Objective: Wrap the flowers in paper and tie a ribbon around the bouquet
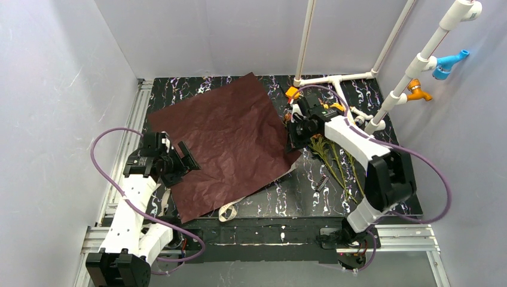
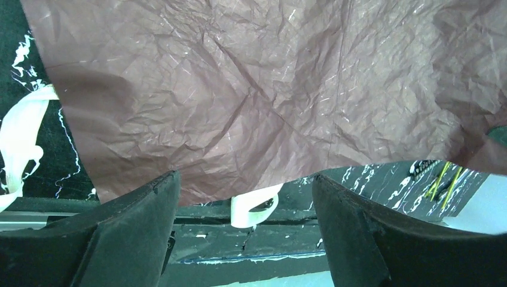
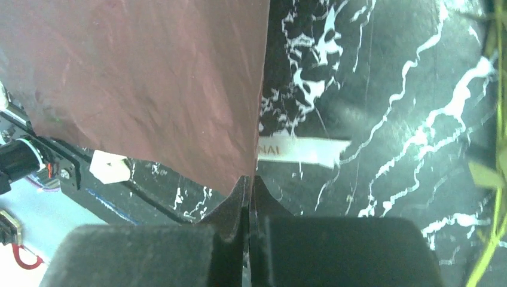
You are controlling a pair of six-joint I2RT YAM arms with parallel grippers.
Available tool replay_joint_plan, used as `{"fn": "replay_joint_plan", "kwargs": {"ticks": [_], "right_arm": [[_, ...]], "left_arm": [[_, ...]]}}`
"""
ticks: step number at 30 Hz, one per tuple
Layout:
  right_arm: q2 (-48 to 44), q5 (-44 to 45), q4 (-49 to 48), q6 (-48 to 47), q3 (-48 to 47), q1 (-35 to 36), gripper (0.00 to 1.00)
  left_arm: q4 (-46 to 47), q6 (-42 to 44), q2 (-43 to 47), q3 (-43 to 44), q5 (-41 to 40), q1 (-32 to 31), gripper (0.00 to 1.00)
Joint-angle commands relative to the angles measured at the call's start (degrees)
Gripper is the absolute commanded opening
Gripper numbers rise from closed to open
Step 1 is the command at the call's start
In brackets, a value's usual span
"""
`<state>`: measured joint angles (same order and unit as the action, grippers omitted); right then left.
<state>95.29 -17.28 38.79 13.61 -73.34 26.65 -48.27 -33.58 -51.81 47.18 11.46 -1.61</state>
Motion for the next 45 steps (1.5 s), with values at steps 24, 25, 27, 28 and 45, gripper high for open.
{"fn": "replay_joint_plan", "kwargs": {"ticks": [24, 25, 27, 28, 45], "right_arm": [[13.57, 18.08, 5.64, -8.62, -16.65, -4.95, 0.01], [13.59, 17.72, 5.47, -8.60, -16.45, -4.95, 0.01], [13.73, 17.67, 5.34, -8.53, -16.31, -4.97, 0.01], [13.84, 17.65, 5.35, -8.45, -16.31, -4.95, 0.01], [15.58, 13.31, 5.69, -7.80, -16.22, -4.95, 0.01]], "left_arm": [[7.72, -1.38, -14.39, 1.28, -7.14, 4.49, 0.80], [10.28, -2.03, -14.82, -0.56, -5.83, 5.30, 0.79], [15.28, -3.35, -16.08, -4.05, -1.65, 7.07, 0.76], [18.16, -3.93, -16.62, -5.58, 0.15, 7.52, 0.74], [35.66, -8.09, -24.21, -16.88, 6.35, 8.40, 0.60]]}}
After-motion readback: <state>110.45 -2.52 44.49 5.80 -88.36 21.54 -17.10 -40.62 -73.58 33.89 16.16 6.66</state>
